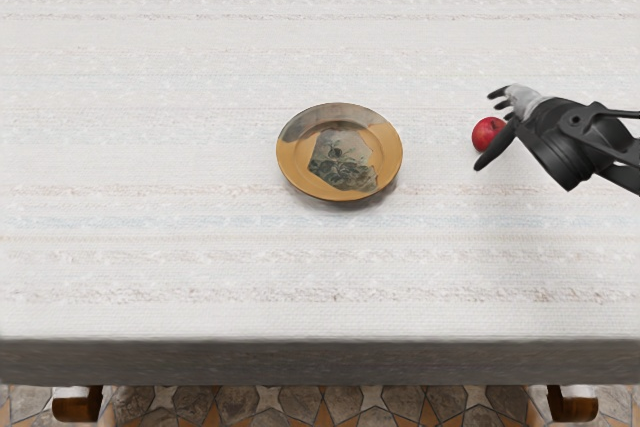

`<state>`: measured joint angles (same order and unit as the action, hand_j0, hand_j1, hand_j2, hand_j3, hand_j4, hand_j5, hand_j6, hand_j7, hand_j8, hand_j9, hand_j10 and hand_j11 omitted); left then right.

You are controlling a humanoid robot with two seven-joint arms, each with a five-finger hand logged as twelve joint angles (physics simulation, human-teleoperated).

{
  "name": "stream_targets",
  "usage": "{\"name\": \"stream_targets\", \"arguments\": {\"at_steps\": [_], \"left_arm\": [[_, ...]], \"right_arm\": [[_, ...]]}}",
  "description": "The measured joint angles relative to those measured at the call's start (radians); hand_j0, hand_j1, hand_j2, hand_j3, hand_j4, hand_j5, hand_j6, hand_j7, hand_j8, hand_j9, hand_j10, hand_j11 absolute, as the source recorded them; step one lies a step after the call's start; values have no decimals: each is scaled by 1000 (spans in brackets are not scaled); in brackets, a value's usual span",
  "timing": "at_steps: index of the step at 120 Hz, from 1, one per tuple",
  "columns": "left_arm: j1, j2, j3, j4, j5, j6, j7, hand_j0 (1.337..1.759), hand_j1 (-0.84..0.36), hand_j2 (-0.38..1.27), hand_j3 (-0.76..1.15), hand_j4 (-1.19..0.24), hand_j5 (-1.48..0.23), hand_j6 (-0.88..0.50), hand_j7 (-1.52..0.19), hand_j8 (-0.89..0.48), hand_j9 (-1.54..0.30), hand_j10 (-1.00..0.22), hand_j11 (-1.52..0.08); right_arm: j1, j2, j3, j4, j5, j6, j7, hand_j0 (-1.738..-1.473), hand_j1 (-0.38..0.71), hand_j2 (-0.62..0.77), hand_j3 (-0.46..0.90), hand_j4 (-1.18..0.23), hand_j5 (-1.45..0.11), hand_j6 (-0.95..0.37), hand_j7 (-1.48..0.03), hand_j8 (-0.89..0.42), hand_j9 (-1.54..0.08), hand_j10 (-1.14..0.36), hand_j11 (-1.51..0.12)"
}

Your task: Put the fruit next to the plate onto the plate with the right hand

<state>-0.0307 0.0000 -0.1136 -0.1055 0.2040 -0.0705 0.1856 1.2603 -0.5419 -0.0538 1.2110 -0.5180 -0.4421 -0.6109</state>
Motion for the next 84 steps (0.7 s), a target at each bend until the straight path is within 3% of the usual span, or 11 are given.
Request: {"name": "stream_targets", "arguments": {"at_steps": [26, 65, 84], "left_arm": [[0, 0, 0, 0, 0, 0, 0, 1658, 55, 49, 0, -245, -318, -245, -318, -245, -318, -245, -318], [0, 0, 0, 0, 0, 0, 0, 1658, 55, 49, 0, -245, -318, -245, -318, -245, -318, -245, -318], [0, 0, 0, 0, 0, 0, 0, 1658, 55, 49, 0, -245, -318, -245, -318, -245, -318, -245, -318]], "right_arm": [[8, 52, -4, -73, -1, 15, 0, -1658, -40, -49, 0, -267, -333, -264, -337, -239, -337, -269, -337], [28, 62, -7, -150, 0, 48, 0, -1658, -9, -55, 0, -288, -369, -288, -370, -293, -370, -288, -370], [19, 121, -10, -252, 1, 80, 0, -1658, -7, -55, 0, -288, -371, -289, -372, -291, -372, -288, -372]]}}
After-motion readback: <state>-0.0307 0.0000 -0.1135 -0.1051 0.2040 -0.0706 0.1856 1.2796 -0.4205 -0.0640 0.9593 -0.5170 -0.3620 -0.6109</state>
